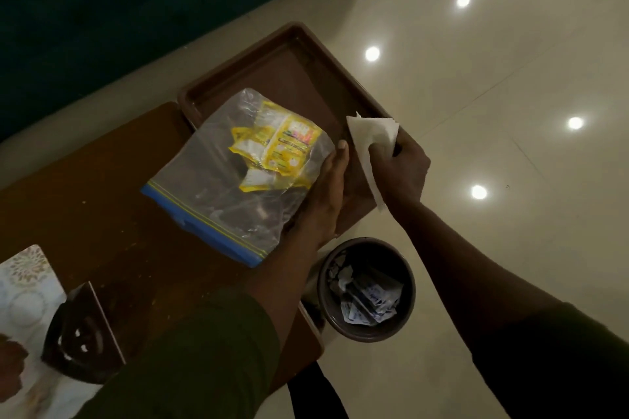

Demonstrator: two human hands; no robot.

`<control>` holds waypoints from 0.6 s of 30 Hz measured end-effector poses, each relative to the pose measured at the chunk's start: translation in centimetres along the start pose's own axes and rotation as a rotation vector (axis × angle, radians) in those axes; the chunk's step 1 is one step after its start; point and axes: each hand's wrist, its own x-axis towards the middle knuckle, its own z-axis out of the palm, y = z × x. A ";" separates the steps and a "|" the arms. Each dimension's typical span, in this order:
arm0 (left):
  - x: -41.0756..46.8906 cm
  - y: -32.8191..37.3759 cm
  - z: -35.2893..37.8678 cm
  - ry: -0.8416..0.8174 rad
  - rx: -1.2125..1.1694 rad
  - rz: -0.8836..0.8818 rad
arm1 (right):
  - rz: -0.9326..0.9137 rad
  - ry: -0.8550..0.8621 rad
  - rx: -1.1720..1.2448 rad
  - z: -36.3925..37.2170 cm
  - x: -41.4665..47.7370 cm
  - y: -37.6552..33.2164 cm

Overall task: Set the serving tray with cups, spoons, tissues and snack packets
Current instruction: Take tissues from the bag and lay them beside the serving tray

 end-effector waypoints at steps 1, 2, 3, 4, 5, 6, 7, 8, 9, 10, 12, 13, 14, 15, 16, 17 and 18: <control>-0.2 0.5 -0.2 0.016 -0.040 0.010 | 0.008 -0.001 0.065 -0.2 -0.5 -0.3; -0.4 1.1 -0.4 0.028 -0.085 0.017 | 0.019 -0.004 0.137 -0.4 -1.1 -0.7; -0.7 1.7 -0.6 0.033 -0.121 0.019 | 0.030 -0.005 0.207 -0.4 -1.7 -1.1; -1.0 2.4 -1.1 0.044 -0.167 0.025 | 0.039 -0.012 0.267 -0.3 -2.6 -1.7; -1.4 3.1 -1.7 0.073 -0.214 0.037 | 0.050 -0.030 0.313 0.1 -3.6 -2.3; -1.6 3.9 -2.6 0.122 -0.277 0.047 | 0.053 -0.065 0.333 0.4 -4.6 -2.9; -1.8 4.8 -3.7 0.170 -0.347 0.057 | 0.038 -0.118 0.342 1.0 -5.7 -3.6; -1.8 5.6 -5.0 0.195 -0.426 0.059 | 0.004 -0.179 0.337 1.7 -6.9 -4.2; -2.1 6.3 -6.7 0.209 -0.479 0.059 | -0.036 -0.243 0.331 2.6 -8.2 -4.8; -2.5 6.9 -7.9 0.211 -0.504 0.055 | -0.074 -0.280 0.317 3.4 -9.2 -5.3; -3.7 7.4 -9.8 0.211 -0.466 0.048 | -0.143 -0.290 0.277 4.8 -10.8 -6.2; -4.6 7.3 -11.2 0.212 -0.440 0.052 | -0.175 -0.287 0.238 5.9 -11.9 -6.8; -5.7 7.2 -12.5 0.210 -0.431 0.053 | -0.197 -0.293 0.198 7.0 -13.1 -7.4; -6.9 7.1 -13.9 0.215 -0.432 0.052 | -0.210 -0.307 0.171 8.0 -14.3 -7.8; -7.9 6.9 -15.2 0.232 -0.450 0.053 | -0.219 -0.326 0.152 8.6 -15.3 -8.0; -8.9 6.7 -17.0 0.265 -0.464 0.066 | -0.229 -0.352 0.137 9.3 -16.5 -8.2; -10.0 6.5 -18.8 0.301 -0.471 0.087 | -0.241 -0.379 0.127 9.9 -17.9 -8.4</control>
